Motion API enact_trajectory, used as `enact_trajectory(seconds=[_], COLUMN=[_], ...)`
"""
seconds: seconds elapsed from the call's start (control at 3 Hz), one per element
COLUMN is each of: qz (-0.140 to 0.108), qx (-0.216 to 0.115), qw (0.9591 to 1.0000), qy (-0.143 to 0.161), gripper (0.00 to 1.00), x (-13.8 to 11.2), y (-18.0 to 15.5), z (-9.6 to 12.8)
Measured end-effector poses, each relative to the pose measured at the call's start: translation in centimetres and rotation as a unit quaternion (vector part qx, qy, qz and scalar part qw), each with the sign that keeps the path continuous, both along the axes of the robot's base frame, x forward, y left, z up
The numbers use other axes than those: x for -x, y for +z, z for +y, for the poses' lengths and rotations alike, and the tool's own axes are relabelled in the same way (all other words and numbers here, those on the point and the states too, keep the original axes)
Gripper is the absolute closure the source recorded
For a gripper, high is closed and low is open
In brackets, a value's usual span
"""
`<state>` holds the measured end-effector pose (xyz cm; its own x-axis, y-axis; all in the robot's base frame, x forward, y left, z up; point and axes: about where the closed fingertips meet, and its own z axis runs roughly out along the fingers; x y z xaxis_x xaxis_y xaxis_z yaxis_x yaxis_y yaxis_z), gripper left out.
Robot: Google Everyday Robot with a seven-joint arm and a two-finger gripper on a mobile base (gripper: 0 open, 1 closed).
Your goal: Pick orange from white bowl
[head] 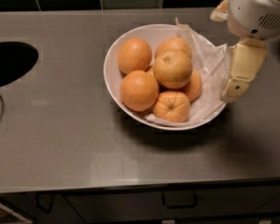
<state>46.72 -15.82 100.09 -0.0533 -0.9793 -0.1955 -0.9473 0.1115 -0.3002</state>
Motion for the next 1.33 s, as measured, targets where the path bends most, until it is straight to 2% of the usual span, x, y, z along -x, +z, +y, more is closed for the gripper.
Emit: enact_trajectory(seconds=[0.33,0.67,1.33], qz=[-0.002,0.006,0.013], qx=[-0.003,-0.021,-0.029], qw=[0.9994,0.9979,0.9977], qy=[0.034,0.06,0.06], gripper=[0.0,0.0,0.01], x=[-1.0,-1.7,-2.1], y=[0.2,-0.3,-1.2], z=[2.3,3.5,3.6])
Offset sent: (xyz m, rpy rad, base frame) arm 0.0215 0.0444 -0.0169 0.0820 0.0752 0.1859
